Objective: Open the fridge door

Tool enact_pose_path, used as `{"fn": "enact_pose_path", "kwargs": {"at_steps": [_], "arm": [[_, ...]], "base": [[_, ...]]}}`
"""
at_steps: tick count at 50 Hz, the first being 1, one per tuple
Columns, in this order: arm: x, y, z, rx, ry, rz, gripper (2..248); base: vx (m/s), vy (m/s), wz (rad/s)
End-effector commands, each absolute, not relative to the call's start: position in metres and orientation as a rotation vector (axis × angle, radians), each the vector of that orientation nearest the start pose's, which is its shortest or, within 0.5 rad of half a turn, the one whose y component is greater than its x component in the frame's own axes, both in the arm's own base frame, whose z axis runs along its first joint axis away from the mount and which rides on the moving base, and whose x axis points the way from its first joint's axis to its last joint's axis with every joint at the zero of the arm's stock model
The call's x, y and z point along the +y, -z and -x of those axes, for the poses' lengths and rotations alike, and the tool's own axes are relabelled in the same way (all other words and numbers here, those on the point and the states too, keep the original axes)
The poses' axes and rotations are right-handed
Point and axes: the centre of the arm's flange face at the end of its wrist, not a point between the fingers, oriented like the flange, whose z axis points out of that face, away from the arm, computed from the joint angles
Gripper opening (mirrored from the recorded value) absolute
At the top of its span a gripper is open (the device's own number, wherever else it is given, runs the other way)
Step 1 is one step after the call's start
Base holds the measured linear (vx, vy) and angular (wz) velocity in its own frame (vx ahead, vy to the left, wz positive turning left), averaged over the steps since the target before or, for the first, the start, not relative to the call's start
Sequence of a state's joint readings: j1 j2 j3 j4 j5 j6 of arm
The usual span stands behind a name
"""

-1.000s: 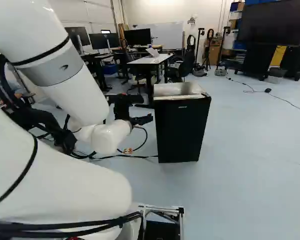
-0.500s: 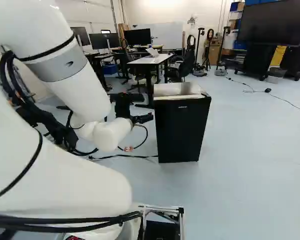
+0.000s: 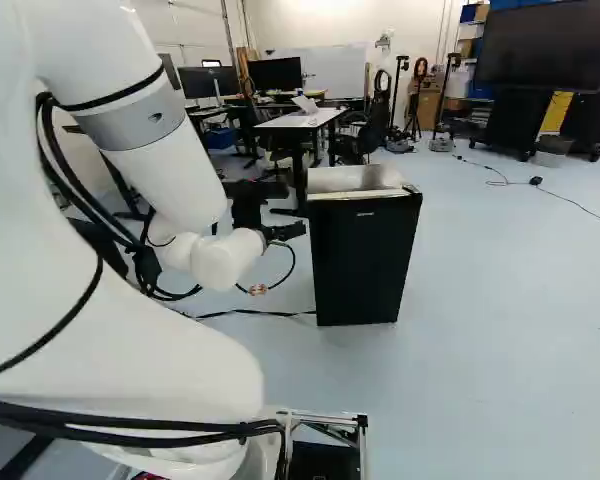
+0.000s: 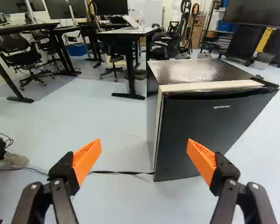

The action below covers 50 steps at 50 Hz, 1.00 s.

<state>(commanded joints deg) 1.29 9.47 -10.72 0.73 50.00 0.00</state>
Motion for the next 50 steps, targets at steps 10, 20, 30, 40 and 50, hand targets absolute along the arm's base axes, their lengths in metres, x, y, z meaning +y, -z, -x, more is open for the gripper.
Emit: {"fn": "enact_pose_path", "kwargs": {"at_steps": [10,20,30,40,50], "arm": [[0.011,-0.371,-0.317,-0.016,1.794,2.558,247],[0.018,-0.372,-0.326,-0.013,1.786,2.553,247],[0.026,-0.372,-0.335,-0.007,1.779,2.548,247],[0.034,-0.373,-0.346,0.006,1.773,2.544,247],[0.038,-0.372,-0.36,0.039,1.771,2.548,247]], "base": [[0.0,0.0,0.0],[0.0,0.0,0.0],[0.0,0.0,0.0],[0.0,0.0,0.0],[0.0,0.0,0.0]]}}
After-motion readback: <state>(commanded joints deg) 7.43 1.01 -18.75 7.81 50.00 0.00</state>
